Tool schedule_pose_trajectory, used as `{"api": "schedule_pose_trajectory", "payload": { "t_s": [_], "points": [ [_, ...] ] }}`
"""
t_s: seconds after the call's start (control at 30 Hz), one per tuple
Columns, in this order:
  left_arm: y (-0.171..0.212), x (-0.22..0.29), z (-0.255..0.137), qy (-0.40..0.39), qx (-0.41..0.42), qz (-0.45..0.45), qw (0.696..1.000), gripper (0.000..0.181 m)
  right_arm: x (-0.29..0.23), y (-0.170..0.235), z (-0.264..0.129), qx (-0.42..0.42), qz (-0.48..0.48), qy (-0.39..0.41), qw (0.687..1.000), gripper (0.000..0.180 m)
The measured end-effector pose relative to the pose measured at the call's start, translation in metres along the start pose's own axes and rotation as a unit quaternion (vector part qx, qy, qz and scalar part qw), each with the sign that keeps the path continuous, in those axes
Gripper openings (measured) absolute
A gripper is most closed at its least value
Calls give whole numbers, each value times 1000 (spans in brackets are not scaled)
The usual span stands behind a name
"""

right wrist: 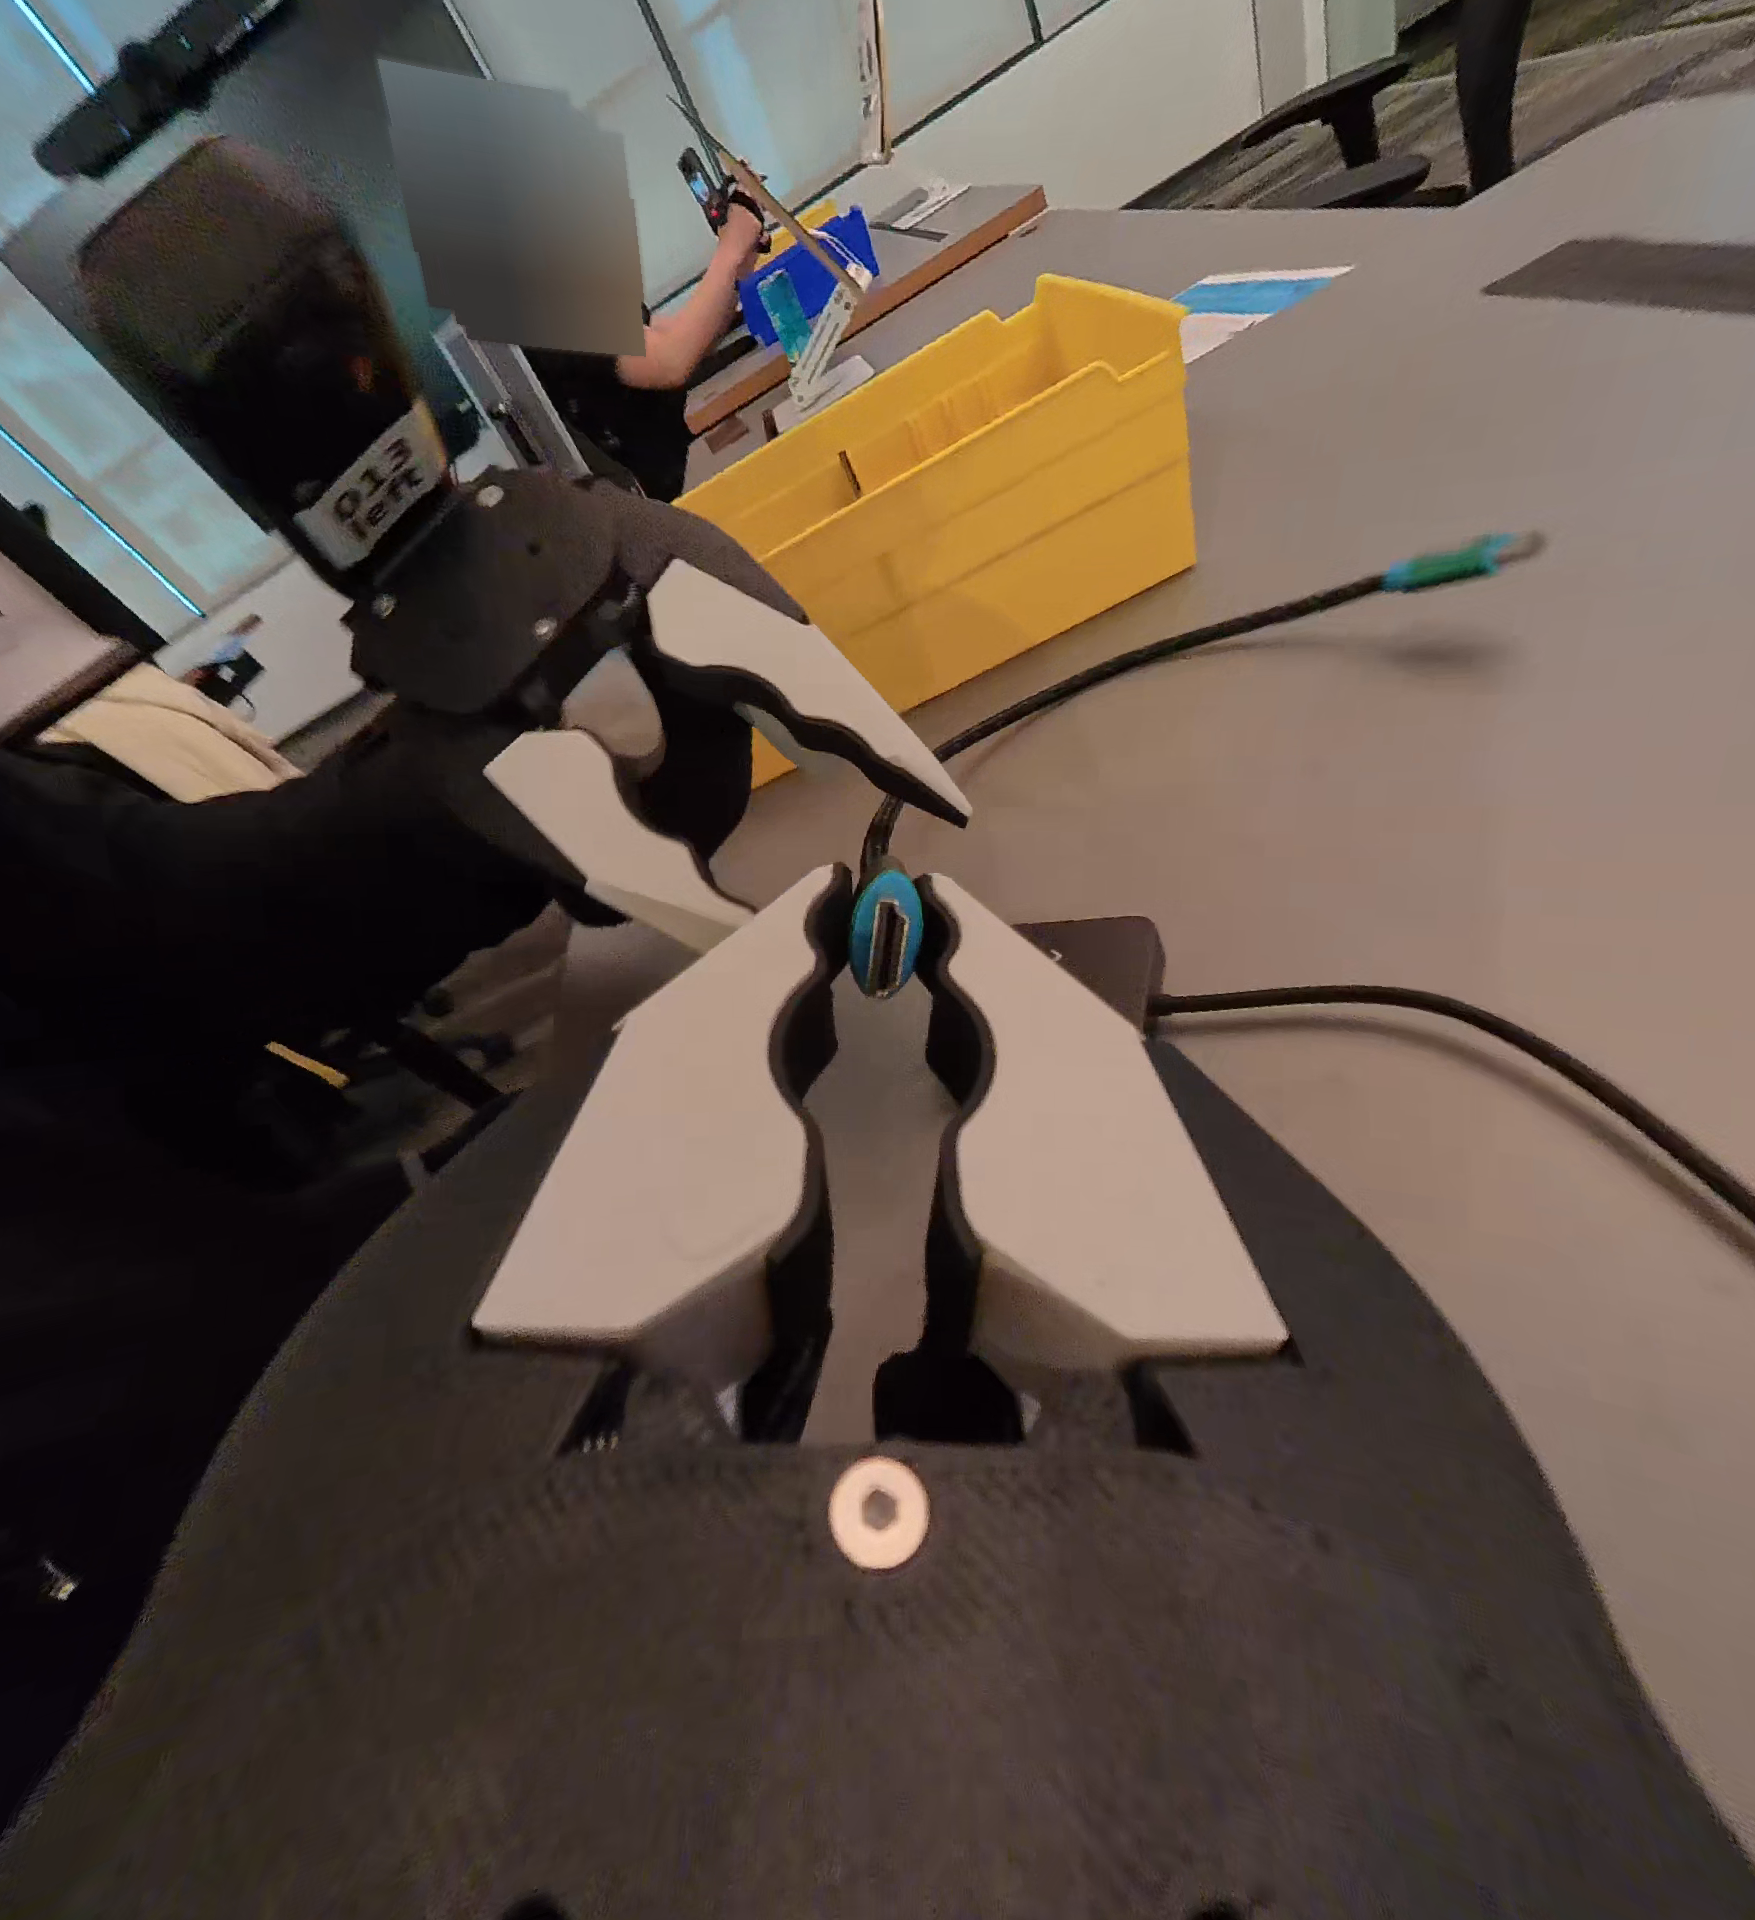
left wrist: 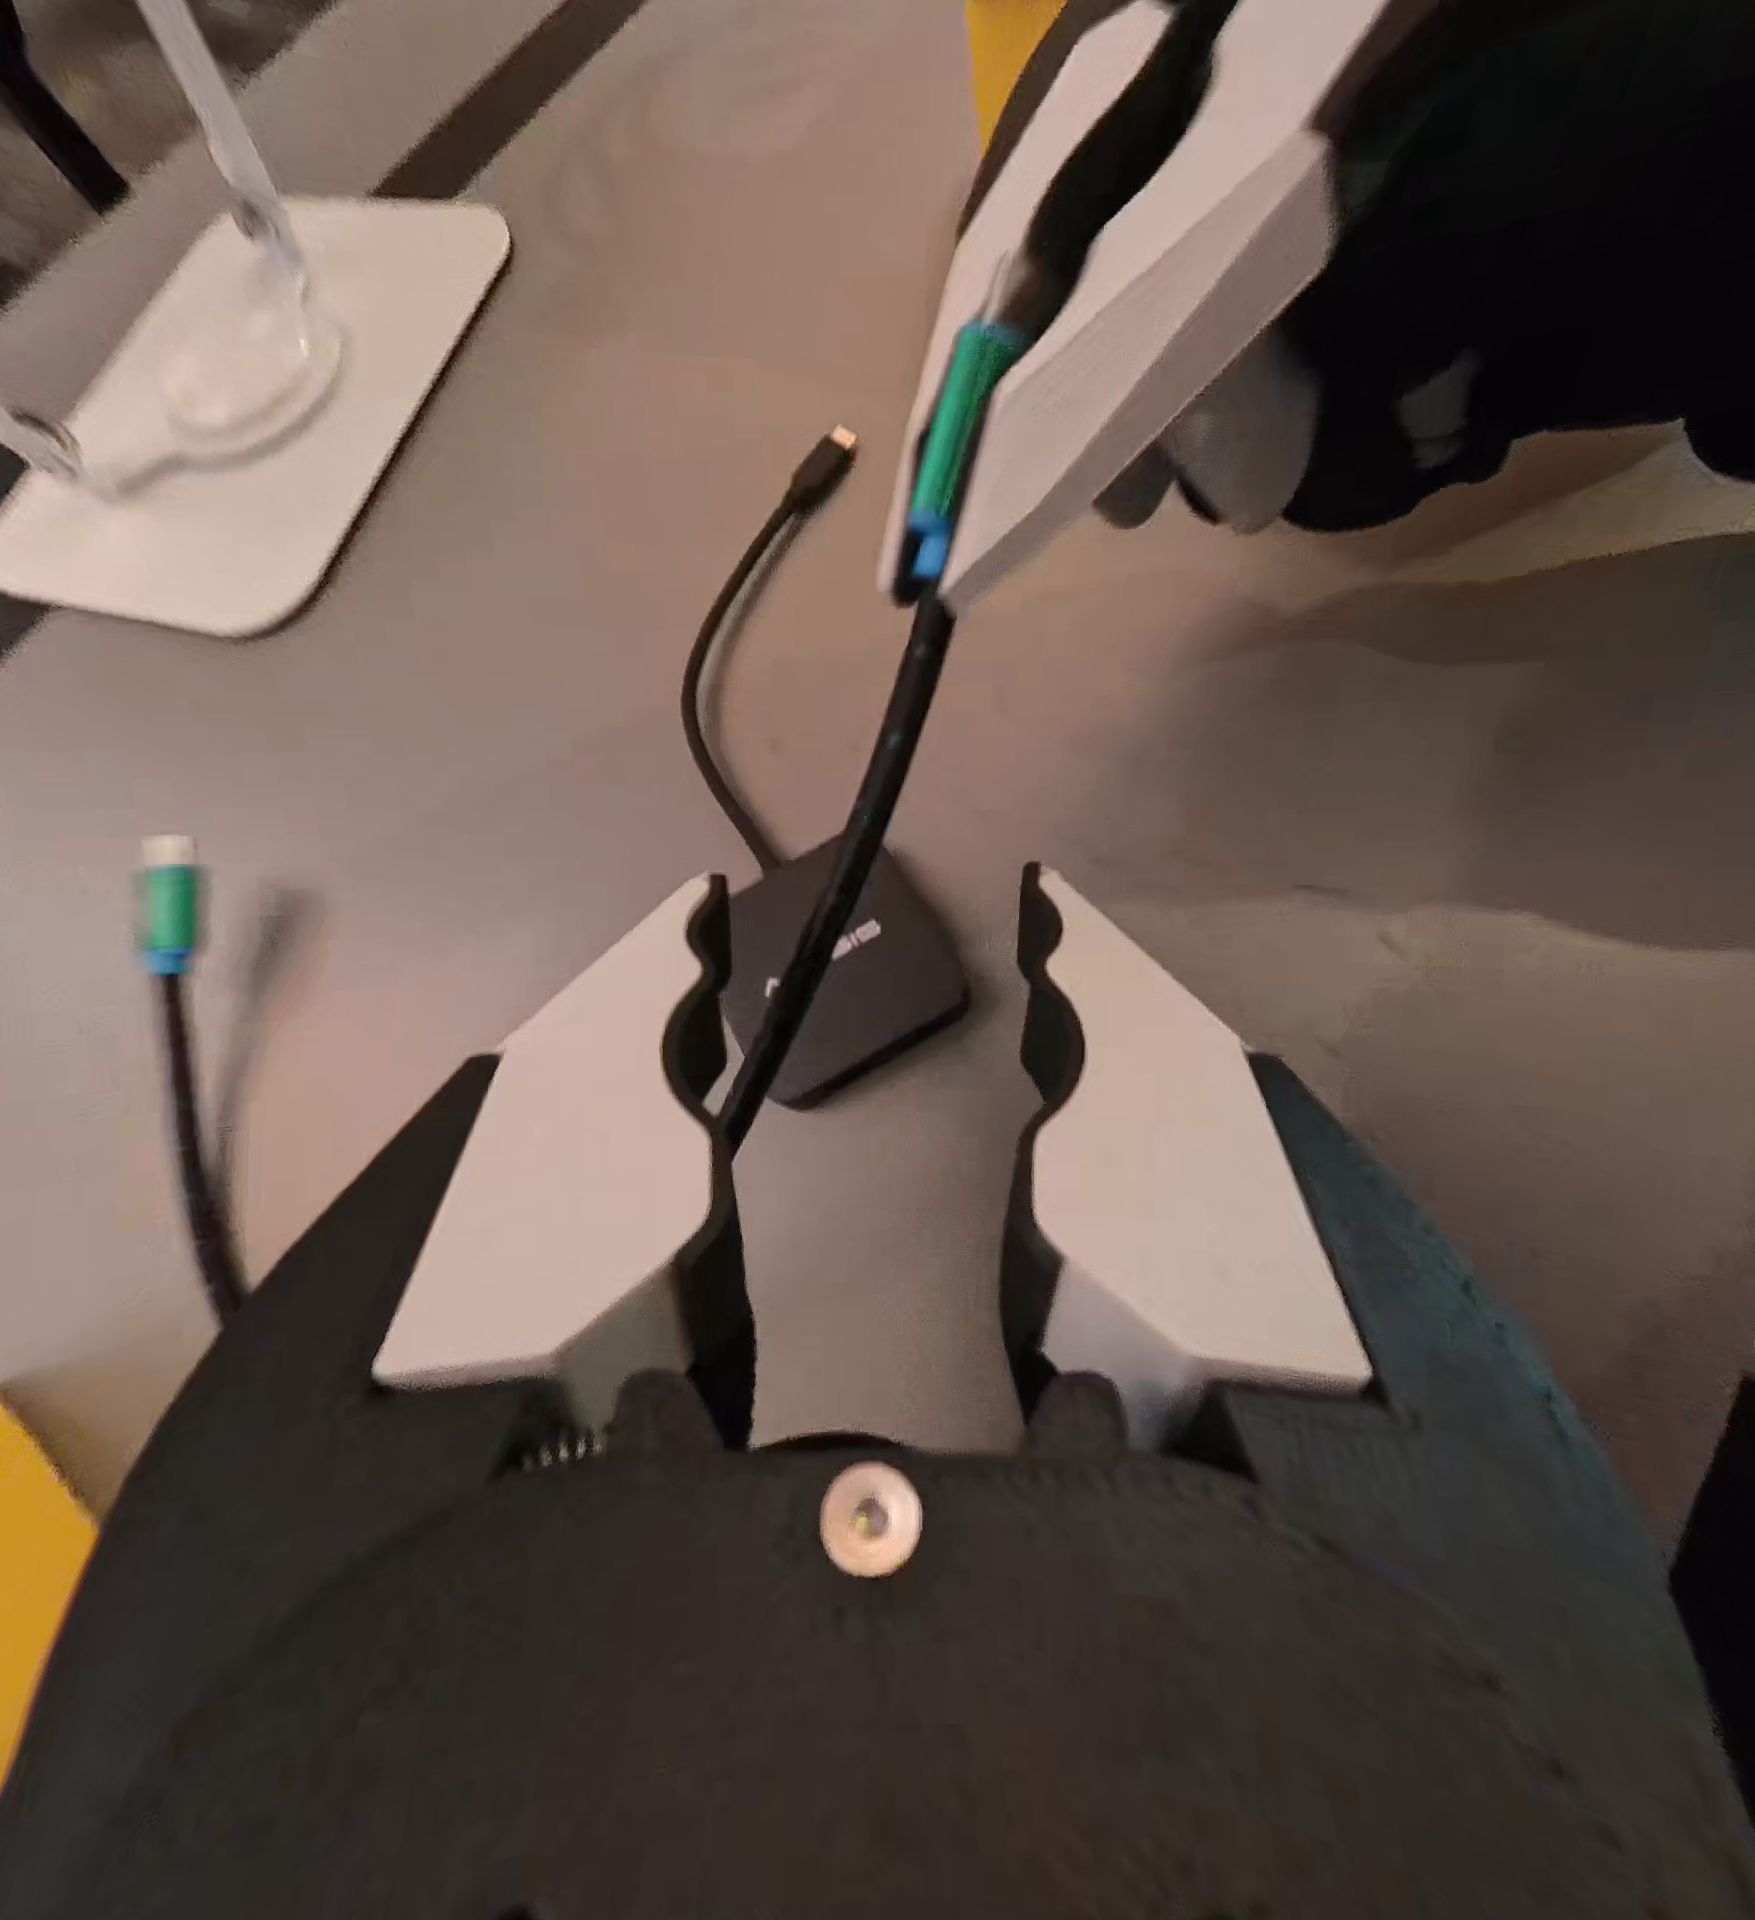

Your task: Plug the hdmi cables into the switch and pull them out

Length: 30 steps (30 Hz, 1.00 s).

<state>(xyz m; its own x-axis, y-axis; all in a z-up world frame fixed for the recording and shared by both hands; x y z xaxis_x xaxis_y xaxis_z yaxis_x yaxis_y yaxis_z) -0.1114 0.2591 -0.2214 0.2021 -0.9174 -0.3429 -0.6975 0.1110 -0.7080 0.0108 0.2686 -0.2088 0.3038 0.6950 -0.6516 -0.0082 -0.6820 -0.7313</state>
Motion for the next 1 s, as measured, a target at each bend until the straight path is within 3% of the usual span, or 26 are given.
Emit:
{"api": "schedule_pose_trajectory", "payload": {
  "t_s": [0.17, 0.37, 0.47, 0.67, 1.0],
  "points": [
    [-19, 9, 4, -34, 13, 18, 999, 67, -2, 5, 11, 13, 68, -51, 996, 9],
    [-20, 18, 11, -30, 17, 33, 999, 61, -8, 16, 26, 2, 130, -122, 984, 9],
    [-18, 22, 14, -25, 7, 45, 999, 50, -12, 22, 34, -17, 139, -137, 981, 9],
    [-5, 23, 19, -19, -27, 45, 998, 11, -9, 30, 38, -39, 139, -134, 980, 9],
    [3, 20, 16, -6, -31, 43, 999, 7, 7, 18, 18, -5, 157, -122, 980, 21]
  ]
}}
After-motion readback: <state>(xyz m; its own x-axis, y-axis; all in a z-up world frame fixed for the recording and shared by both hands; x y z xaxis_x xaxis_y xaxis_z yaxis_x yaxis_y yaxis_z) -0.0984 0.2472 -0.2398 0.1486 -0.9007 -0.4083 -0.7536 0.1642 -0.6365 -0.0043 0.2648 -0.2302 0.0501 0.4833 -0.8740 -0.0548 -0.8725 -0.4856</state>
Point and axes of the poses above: each gripper's, where its closed fingertips meet, z out along the fingers, y out of its underside, x = y × z across the jaws, the point moved 6 cm from there along -z, back along the fingers, and after that the axes turned 15 degrees about z, right-handed, at the moved point
